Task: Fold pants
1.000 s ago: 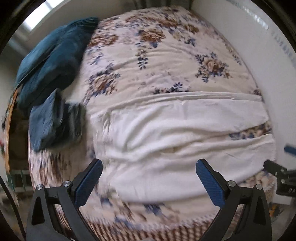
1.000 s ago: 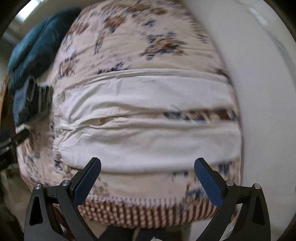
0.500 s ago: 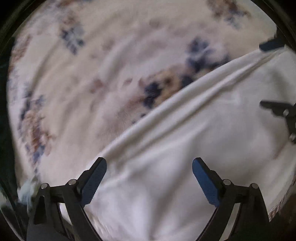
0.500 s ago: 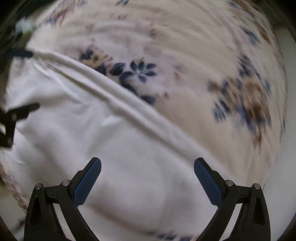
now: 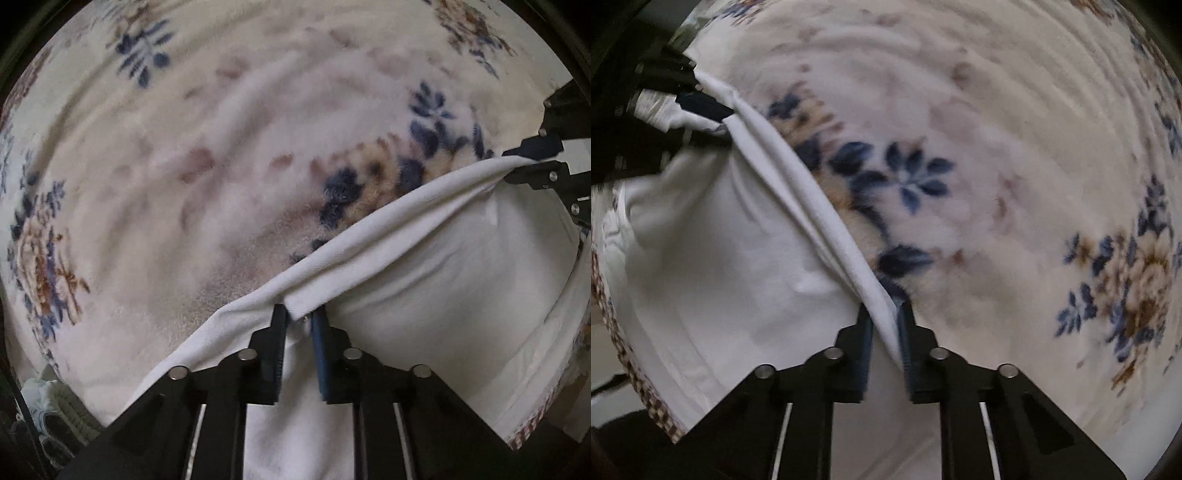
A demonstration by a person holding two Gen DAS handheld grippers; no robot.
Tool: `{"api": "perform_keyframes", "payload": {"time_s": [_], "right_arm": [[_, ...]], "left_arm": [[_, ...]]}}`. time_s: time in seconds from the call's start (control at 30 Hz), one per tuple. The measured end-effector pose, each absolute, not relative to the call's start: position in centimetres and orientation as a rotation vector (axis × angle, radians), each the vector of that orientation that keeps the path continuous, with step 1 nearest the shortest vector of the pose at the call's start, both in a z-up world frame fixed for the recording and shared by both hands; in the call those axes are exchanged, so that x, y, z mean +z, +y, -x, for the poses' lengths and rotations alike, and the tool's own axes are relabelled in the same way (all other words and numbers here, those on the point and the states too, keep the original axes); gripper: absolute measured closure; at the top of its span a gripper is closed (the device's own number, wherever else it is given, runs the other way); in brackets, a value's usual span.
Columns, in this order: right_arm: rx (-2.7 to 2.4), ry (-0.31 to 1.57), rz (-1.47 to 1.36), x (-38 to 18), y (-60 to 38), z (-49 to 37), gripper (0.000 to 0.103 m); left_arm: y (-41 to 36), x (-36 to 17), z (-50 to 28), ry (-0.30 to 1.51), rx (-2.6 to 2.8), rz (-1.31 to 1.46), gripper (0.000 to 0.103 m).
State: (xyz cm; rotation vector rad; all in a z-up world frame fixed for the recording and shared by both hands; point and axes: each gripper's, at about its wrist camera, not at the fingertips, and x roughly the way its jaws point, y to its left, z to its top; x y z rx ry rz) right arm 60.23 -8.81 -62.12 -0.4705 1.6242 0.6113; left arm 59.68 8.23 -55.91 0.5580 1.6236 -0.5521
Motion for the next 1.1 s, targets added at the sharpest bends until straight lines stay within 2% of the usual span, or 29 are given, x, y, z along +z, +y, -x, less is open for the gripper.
{"api": "perform_keyframes", "payload": {"time_s": [0.27, 0.43, 0.53, 0.7, 0.8, 0.93, 0.97, 1.0, 1.03, 1.07, 1.1], "right_arm": [[0.587, 1.533, 0.324, -57.0, -11.1, -54.6, 0.096], [0.586, 1.514, 0.179, -54.2, -12.5, -47.0, 0.096], [0.58, 1.549, 0.082, -53.5, -10.9, -40.3, 0.096], [0.459, 1.7, -0.134, -58.0, -11.5, -31.1, 0.096], [0.35, 1.74, -0.252, -60.7, -12.3, -29.1, 0.091], [0.269, 1.773, -0.406, -60.5, -13.6, -29.5, 0.087], [0.263, 1.761, -0.442, -59.6, -14.1, -29.6, 0.082], [0.259, 1.739, -0.469, -58.5, -14.5, -29.8, 0.078], [0.257, 1.727, -0.481, -57.6, -14.8, -30.0, 0.064], [0.253, 1.722, -0.492, -56.6, -15.1, -30.2, 0.03], [0.235, 1.717, -0.494, -55.7, -15.3, -30.4, 0.01]], "left_arm": [[12.0, -48.6, -53.9, 1.507, -0.496, -0.403, 0.097], [16.3, -43.4, -44.4, 1.461, -0.438, -0.171, 0.097], [15.3, -44.6, -36.9, 1.5, -0.385, -0.045, 0.097], [15.3, -49.8, -28.4, 1.63, -0.269, 0.165, 0.095], [16.1, -52.5, -25.5, 1.682, -0.155, 0.25, 0.093], [17.1, -51.2, -22.6, 1.69, -0.079, 0.404, 0.091], [17.1, -50.5, -21.9, 1.684, -0.086, 0.416, 0.088], [17.1, -49.6, -21.2, 1.673, -0.083, 0.424, 0.079], [17.2, -48.5, -20.4, 1.657, -0.068, 0.433, 0.068], [17.3, -47.9, -19.9, 1.64, -0.059, 0.441, 0.061], [17.6, -46.9, -19.4, 1.616, -0.036, 0.436, 0.058]]}}
